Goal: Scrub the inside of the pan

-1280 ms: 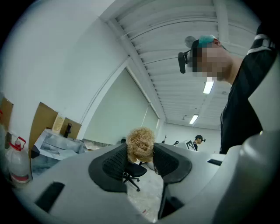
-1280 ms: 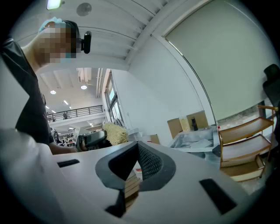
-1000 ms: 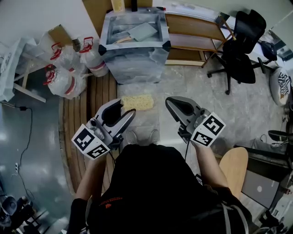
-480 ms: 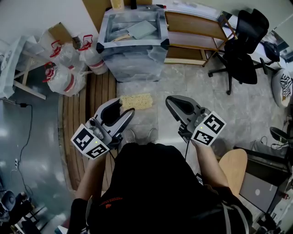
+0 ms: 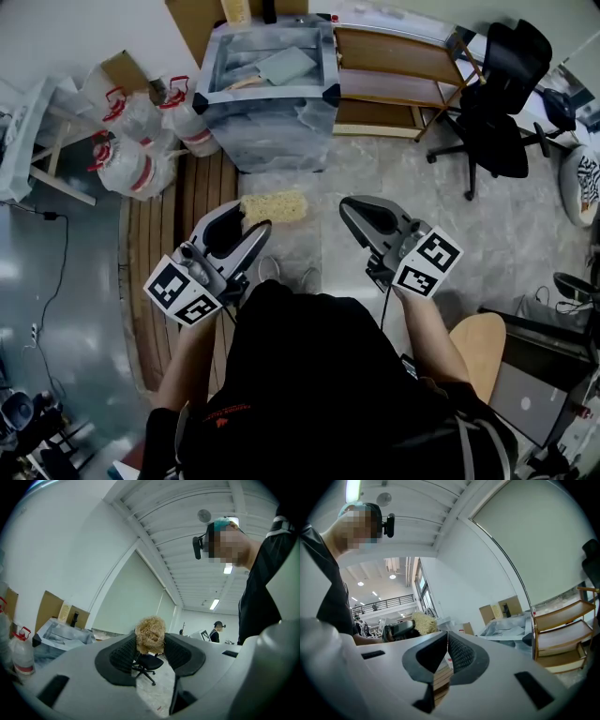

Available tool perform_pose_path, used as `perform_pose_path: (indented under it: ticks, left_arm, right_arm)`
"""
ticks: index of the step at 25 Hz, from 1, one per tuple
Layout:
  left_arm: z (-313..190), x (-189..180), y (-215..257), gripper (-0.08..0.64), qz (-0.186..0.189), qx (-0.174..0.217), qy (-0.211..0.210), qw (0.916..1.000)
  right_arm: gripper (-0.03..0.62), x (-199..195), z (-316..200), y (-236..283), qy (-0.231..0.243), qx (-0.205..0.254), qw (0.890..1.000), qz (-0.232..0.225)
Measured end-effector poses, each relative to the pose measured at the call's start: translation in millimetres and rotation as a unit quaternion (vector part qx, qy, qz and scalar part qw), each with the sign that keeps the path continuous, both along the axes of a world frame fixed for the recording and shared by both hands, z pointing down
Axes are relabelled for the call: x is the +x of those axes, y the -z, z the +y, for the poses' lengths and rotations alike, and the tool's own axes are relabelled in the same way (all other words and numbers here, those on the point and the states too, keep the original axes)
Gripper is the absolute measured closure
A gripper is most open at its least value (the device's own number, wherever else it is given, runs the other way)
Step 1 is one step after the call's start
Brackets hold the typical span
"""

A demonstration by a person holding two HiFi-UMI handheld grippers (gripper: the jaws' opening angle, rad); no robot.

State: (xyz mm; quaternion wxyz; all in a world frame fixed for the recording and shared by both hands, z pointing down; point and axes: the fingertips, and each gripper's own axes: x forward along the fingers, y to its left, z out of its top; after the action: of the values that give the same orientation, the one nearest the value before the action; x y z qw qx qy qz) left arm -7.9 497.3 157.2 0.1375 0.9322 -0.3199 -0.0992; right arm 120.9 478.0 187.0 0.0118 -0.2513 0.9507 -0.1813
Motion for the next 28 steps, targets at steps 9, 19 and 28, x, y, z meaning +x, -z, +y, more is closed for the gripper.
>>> perform_pose_path:
  ticks: [9,19,28]
  left_arm:
    - [-20,7,5,0.379,-0.004,0.007,0.002,1.0]
    - [-58,1,-4,0.379,0.004,0.01,0.009,0.9999]
    - [-122,-26,-24,0.379,0.013,-0.009,0.01,0.9998]
  right_arm:
    - [0.587,14,-16,3,-0.004,0.005,1.0,0.002]
    - [0.588,12,-52,-7,-0.002,0.0,1.0,0.01]
    - [0.588,-15,-113,-27,-0.002,-0.022,1.0,0.018]
